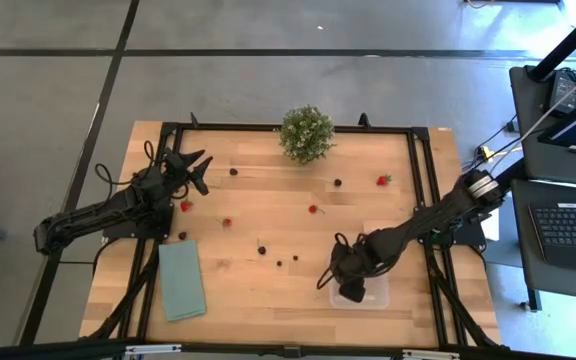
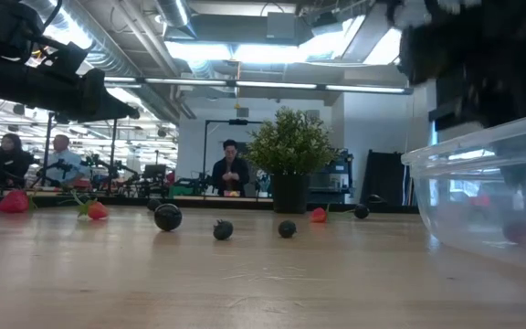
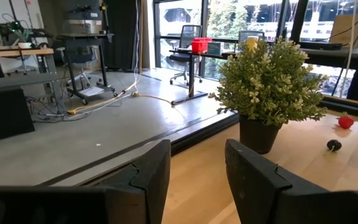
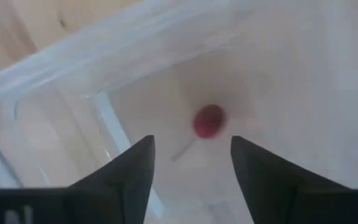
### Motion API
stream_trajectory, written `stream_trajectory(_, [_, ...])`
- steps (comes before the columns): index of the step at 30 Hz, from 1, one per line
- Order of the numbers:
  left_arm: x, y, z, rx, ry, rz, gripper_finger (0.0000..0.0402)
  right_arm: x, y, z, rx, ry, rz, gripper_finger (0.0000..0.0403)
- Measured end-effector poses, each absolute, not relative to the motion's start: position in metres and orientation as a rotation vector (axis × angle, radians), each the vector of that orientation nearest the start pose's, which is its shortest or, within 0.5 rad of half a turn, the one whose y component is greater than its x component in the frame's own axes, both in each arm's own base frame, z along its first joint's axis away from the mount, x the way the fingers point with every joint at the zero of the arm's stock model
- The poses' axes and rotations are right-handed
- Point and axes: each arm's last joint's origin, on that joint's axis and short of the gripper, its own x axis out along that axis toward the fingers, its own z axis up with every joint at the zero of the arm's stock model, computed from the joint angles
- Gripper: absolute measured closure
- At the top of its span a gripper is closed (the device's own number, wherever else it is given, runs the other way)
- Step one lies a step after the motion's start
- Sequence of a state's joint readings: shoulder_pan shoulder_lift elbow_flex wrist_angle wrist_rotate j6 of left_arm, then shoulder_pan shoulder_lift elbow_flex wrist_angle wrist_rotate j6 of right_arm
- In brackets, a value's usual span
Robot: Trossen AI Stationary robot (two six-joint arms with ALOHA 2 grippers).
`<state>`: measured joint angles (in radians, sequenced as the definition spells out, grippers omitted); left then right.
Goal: Pick and placing Produce into tupperware
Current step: Put the strawberry into the bin
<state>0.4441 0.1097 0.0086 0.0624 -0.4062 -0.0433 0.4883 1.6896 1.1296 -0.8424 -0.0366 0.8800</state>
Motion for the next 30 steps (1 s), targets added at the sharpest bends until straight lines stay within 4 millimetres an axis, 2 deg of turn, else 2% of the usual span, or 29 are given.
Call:
stream_trajectory(4, [0.087,0.054,0.164,-0.044,0.021,0.851,0.0257,0.26,0.125,0.232,0.347,1.394,-0.32,0.018])
stream_trajectory(7, [0.087,0.054,0.164,-0.044,0.02,0.851,0.0257,0.25,0.104,0.268,0.379,1.298,-0.424,0.0182])
stream_trajectory(11, [0.087,0.054,0.164,-0.044,0.021,0.851,0.0257,0.232,0.069,0.305,0.53,1.142,-0.594,0.0184])
stream_trajectory(14, [0.087,0.054,0.164,-0.048,0.019,0.851,0.0257,0.217,0.041,0.32,0.686,1.043,-0.73,0.0182])
stream_trajectory(17, [0.087,0.054,0.164,-0.048,0.019,0.851,0.0257,0.202,0.015,0.323,0.749,1.014,-0.83,0.0181])
stream_trajectory(21, [0.087,0.054,0.164,-0.049,0.017,0.851,0.0257,0.184,-0.018,0.316,0.757,1.034,-0.948,0.0181])
stream_trajectory(26, [0.087,0.054,0.164,-0.053,0.016,0.851,0.0257,0.173,-0.052,0.295,0.828,1.036,-1.117,0.0181])
stream_trajectory(30, [0.087,0.054,0.164,-0.104,-0.008,0.851,0.0257,0.168,-0.07,0.277,0.752,1.102,-1.107,0.0181])
